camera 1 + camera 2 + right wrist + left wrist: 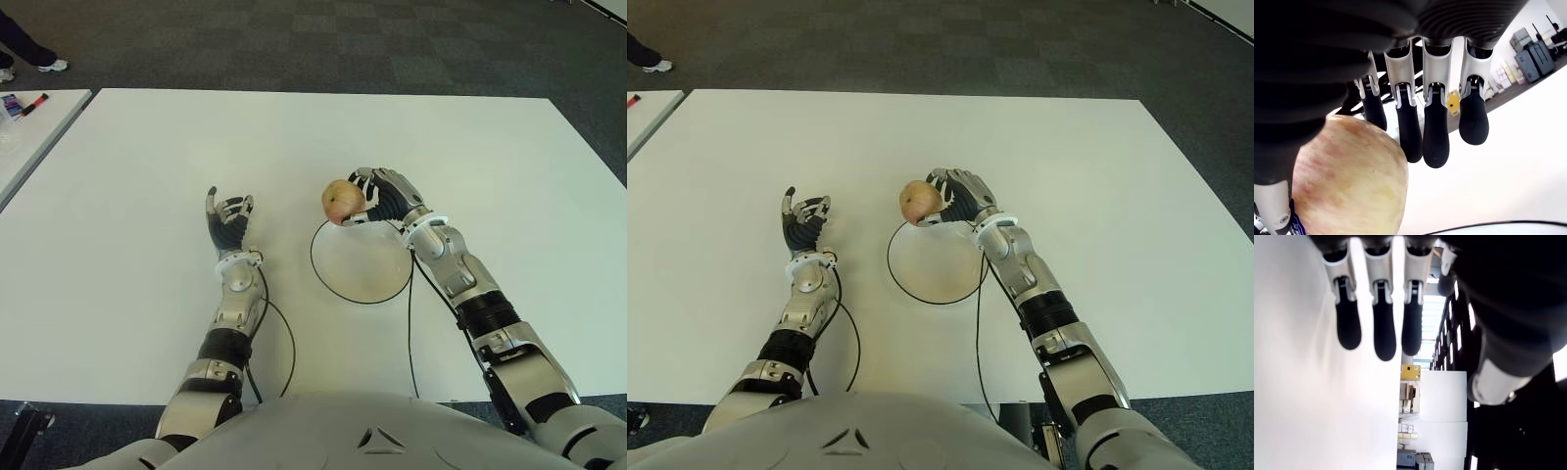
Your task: Put the apples into the plate.
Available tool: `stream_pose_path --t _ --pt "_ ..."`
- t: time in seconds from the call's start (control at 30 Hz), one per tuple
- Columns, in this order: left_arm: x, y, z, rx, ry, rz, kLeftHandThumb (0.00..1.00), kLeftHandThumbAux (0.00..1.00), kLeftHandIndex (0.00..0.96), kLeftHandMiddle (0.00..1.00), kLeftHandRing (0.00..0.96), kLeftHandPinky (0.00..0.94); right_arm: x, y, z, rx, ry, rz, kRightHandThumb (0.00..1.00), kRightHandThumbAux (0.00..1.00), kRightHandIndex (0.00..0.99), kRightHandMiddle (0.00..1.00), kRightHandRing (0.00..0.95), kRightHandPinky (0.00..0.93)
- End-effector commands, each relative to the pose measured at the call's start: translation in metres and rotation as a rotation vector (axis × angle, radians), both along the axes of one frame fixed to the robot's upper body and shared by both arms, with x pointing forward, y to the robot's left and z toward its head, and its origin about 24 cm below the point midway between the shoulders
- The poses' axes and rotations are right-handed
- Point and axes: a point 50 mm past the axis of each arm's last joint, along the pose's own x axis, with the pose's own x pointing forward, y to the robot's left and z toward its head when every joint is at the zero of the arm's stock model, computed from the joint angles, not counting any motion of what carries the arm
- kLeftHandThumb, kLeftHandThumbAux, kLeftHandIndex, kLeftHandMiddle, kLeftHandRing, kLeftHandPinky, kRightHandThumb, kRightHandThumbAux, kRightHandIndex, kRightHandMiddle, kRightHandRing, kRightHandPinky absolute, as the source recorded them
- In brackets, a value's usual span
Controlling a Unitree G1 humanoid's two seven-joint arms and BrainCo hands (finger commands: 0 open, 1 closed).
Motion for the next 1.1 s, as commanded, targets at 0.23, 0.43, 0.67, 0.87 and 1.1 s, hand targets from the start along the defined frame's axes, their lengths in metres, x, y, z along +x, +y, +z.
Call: stream_pose_path --t 0.23,0.43,0.67,0.87,1.1 --pt "0.005 -0.019 -0.003 -0.079 0.01 -0.037 0.227 0.75 0.101 0.381 0.444 0.461 -0.005 -0.012 -0.002 -0.057 0.026 -0.012 0.944 0.664 0.36 0.493 0.567 0.675" --pt "0.006 -0.017 -0.004 -0.066 0.016 -0.051 0.197 0.742 0.094 0.371 0.441 0.462 -0.01 -0.016 -0.005 -0.071 0.039 -0.015 0.944 0.664 0.361 0.496 0.564 0.666" --pt "0.007 -0.014 -0.004 -0.062 0.013 -0.056 0.177 0.744 0.085 0.363 0.439 0.461 -0.013 -0.018 -0.009 -0.085 0.051 -0.017 0.944 0.663 0.362 0.495 0.563 0.667" --pt "0.007 -0.013 -0.003 -0.072 -0.015 -0.041 0.223 0.745 0.124 0.38 0.449 0.472 -0.017 -0.025 -0.012 -0.104 0.048 -0.024 0.944 0.663 0.363 0.494 0.561 0.664" --pt "0.007 -0.014 -0.001 -0.071 -0.036 -0.044 0.248 0.759 0.138 0.385 0.453 0.47 -0.02 -0.03 -0.013 -0.12 0.045 -0.028 0.944 0.663 0.364 0.493 0.56 0.664"
